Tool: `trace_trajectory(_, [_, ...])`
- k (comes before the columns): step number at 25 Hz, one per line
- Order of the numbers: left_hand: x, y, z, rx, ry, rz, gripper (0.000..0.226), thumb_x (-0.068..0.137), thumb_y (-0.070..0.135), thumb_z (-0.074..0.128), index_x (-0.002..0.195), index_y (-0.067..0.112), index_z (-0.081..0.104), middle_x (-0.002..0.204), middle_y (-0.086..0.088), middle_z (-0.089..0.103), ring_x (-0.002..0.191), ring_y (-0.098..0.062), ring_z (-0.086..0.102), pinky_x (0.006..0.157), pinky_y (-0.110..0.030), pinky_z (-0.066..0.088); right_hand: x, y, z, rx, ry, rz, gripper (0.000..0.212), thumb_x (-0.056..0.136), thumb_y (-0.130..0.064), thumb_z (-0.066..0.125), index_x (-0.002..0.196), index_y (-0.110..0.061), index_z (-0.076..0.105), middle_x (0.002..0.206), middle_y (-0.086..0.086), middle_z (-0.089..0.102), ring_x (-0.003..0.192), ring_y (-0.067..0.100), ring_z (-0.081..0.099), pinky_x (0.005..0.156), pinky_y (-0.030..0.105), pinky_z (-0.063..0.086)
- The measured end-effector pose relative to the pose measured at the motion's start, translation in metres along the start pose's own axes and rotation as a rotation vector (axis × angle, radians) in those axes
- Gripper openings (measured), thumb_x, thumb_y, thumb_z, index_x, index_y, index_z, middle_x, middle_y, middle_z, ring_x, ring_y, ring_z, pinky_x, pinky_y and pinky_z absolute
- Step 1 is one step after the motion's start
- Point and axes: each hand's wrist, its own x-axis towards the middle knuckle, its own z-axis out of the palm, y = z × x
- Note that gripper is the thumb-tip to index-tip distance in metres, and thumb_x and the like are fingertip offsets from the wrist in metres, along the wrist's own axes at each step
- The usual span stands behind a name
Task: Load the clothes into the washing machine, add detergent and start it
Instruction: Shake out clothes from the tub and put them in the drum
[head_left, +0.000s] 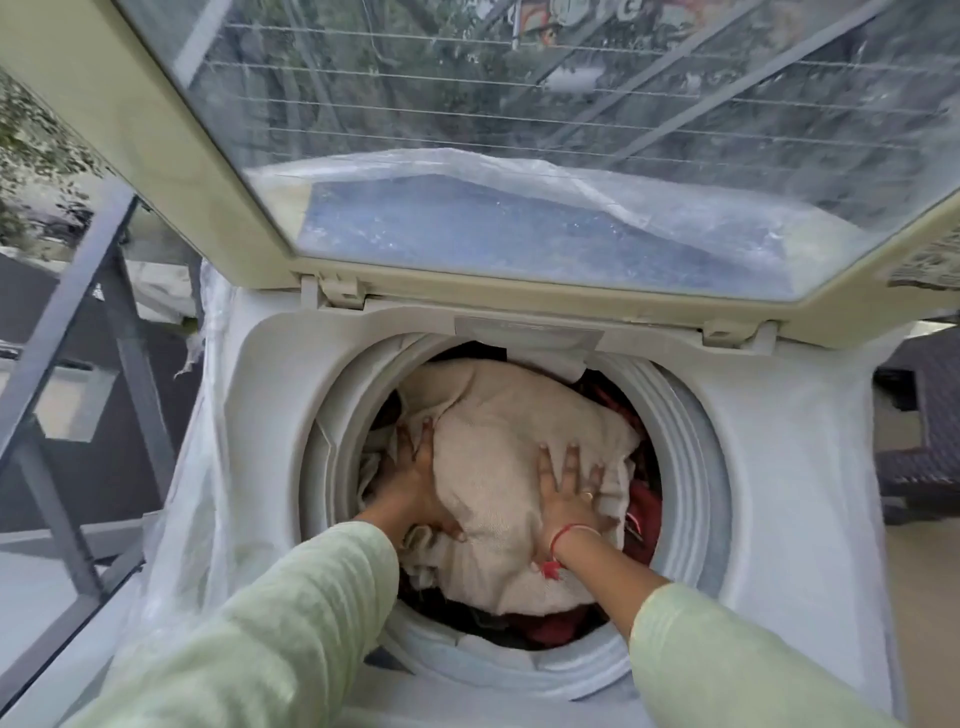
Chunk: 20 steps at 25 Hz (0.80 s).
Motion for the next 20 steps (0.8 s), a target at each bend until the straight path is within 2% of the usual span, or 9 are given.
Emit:
trace_trajectory(4, [-0.022,0.030,-0.014,0.077,-0.004,-0.141,0.154,0.049,0.046,0.088,0.140,0.025,-0.034,0.151,-0.015,-0.032,0.143,-0.039,-0.013,0.115,-0.056,0.011,-0.014,0.013,-0.029,-0.075,-0.083,0.011,0.135,0.066,-0.018,0.081,0.136,-0.039,-0.033,0.151,0.003,-0.031,0.142,0.040,-0.010,0.105,0.065,0.025])
trace_trajectory(6, [-0.047,0.062,-0.008,0.094,0.121,-0.203,0.126,0.066,0.038,0.077,0.147,0.015,-0.016,0.155,-0.015,-0.019,0.143,-0.039,-0.012,0.112,-0.061,0.007,-0.037,0.020,-0.050,-0.030,-0.136,0.005,0.095,0.081,-0.023,0.065,0.148,-0.028,-0.002,0.156,0.009,0.005,0.140,0.038,0.019,0.105,0.057,0.033])
trace_trajectory(8, [-0.058,0.086,0.004,-0.009,0.164,-0.140,0.093,0.076,0.034,0.065,0.148,0.014,0.009,0.156,-0.014,0.001,0.144,-0.037,-0.003,0.113,-0.059,0.012,-0.067,0.019,-0.076,0.038,-0.159,-0.050,0.058,0.085,-0.025,0.059,0.138,-0.011,0.040,0.141,0.016,0.045,0.123,0.030,0.049,0.099,0.044,0.044])
trace_trajectory(10, [-0.072,0.113,0.021,-0.153,0.236,-0.016,0.072,0.080,0.035,0.063,0.142,0.018,0.030,0.149,-0.016,0.022,0.142,-0.036,0.012,0.112,-0.049,0.021,-0.106,0.027,-0.089,0.139,0.063,-0.142,0.055,0.079,-0.027,0.067,0.130,-0.012,0.051,0.129,0.012,0.057,0.115,0.028,0.056,0.096,0.038,0.047])
trace_trajectory(12, [-0.088,0.142,0.031,-0.277,0.334,0.200,0.062,0.082,0.030,0.066,0.136,0.013,0.042,0.134,-0.024,0.040,0.132,-0.038,0.032,0.107,-0.042,0.031,-0.151,0.054,-0.089,0.424,0.457,-0.196,0.055,0.082,-0.029,0.064,0.133,-0.018,0.046,0.130,0.010,0.054,0.118,0.029,0.053,0.097,0.036,0.044])
trace_trajectory(14, [-0.107,0.159,0.031,-0.403,0.467,0.359,0.052,0.084,0.020,0.066,0.130,0.006,0.047,0.127,-0.026,0.046,0.123,-0.038,0.039,0.104,-0.041,0.033,-0.189,0.075,-0.079,0.711,0.820,-0.268,0.046,0.083,-0.025,0.059,0.128,-0.018,0.050,0.124,0.010,0.055,0.114,0.029,0.053,0.096,0.037,0.044])
trace_trajectory(16, [-0.125,0.177,0.028,-0.431,0.535,0.495,0.051,0.082,0.024,0.064,0.127,0.006,0.048,0.128,-0.023,0.046,0.124,-0.036,0.038,0.108,-0.043,0.029,-0.207,0.094,-0.056,0.900,1.161,-0.304,0.039,0.081,-0.022,0.053,0.119,-0.013,0.057,0.115,0.010,0.058,0.107,0.028,0.055,0.093,0.039,0.045])
trace_trajectory(18, [-0.130,0.190,0.025,-0.434,0.558,0.617,0.055,0.073,0.035,0.058,0.123,0.013,0.052,0.125,-0.016,0.048,0.122,-0.036,0.042,0.108,-0.050,0.031,-0.212,0.109,-0.035,1.042,1.375,-0.287,0.035,0.081,-0.018,0.050,0.114,-0.009,0.059,0.110,0.010,0.058,0.105,0.027,0.055,0.091,0.041,0.045])
trace_trajectory(20, [-0.133,0.203,0.027,-0.442,0.537,0.683,0.046,0.077,0.035,0.062,0.121,0.022,0.053,0.122,-0.006,0.046,0.118,-0.035,0.047,0.105,-0.052,0.036,-0.216,0.117,-0.025,1.151,1.468,-0.281,0.034,0.083,-0.014,0.048,0.115,-0.007,0.057,0.109,0.011,0.057,0.105,0.027,0.053,0.089,0.043,0.046])
